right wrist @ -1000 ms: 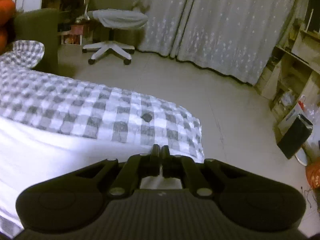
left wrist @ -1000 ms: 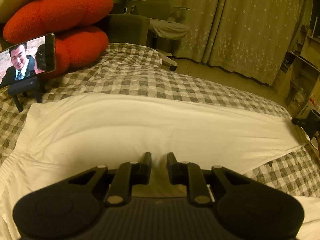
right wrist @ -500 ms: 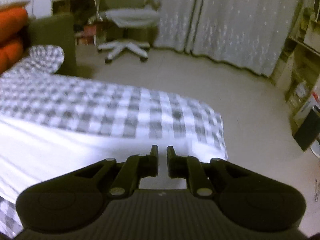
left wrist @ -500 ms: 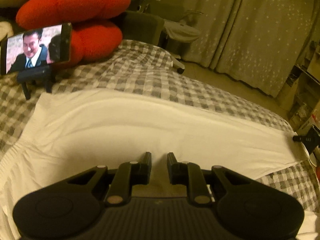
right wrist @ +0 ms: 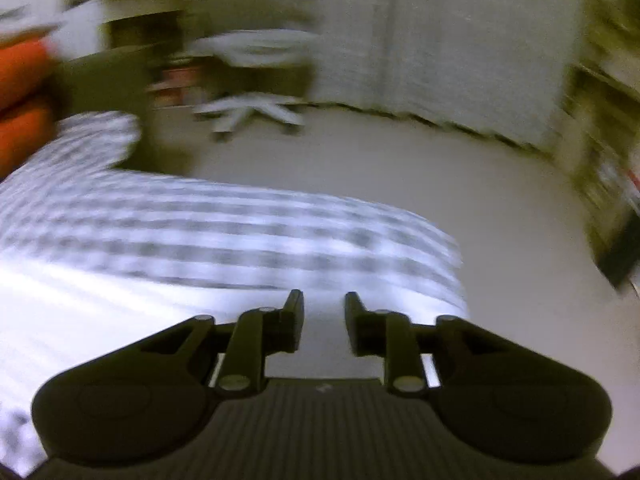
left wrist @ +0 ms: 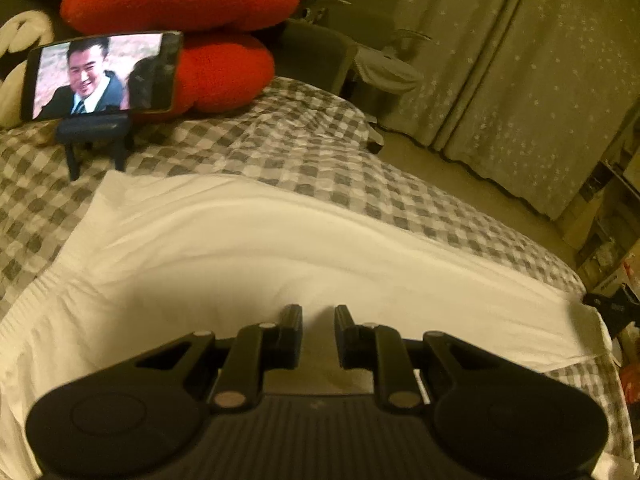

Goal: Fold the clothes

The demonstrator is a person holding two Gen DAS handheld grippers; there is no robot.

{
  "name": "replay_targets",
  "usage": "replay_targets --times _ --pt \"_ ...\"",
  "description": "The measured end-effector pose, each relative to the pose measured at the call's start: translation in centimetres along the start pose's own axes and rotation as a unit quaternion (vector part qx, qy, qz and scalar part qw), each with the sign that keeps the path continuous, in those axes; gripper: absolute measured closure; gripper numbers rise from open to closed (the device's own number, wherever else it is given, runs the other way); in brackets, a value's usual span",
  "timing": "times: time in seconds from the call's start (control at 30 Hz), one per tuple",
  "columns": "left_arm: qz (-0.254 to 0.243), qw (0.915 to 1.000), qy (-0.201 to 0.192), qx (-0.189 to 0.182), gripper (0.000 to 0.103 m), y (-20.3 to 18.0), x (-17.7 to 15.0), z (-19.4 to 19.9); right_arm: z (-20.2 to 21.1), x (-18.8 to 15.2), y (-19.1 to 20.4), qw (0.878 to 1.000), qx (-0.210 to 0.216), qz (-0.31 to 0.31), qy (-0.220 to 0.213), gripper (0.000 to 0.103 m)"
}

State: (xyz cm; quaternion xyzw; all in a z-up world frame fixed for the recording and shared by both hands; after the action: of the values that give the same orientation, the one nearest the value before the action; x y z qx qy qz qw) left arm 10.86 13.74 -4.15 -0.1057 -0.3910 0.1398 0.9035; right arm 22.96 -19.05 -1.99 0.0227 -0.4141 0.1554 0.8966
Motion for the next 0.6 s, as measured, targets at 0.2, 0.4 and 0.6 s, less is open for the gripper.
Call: replay_targets --times 0.2,0.4,0.6 --pt "-0.015 0.9998 0.003 0.010 0.085 -0.1 -0.3 -0.5 0.0 1.5 10.0 0.987 0.106 0.121 -0.013 0.066" --pt "-0.010 0.9999 0.003 0.010 0.085 0.0 -0.4 -0.5 -2.3 3.1 14.6 0.982 0.150 0.114 0.004 0.066" --pt "-0.009 0.9999 0.004 0.006 0.085 0.1 -0.4 -0.6 -2.6 3.5 19.3 0.970 0.186 0.153 0.004 0.066"
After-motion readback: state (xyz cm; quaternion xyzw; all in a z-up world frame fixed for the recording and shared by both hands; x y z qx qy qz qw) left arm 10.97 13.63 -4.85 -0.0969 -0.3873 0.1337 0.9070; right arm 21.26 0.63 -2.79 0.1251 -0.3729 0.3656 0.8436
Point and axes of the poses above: each gripper's, at about its wrist camera, not at the fingertips, and z roughly against the way its jaws point, y to its left, x to its top, the point moved 10 cm from there along -z, roughly the way its jaws point, and after that the axes turned 2 degrees about y, right-handed, at the moved point
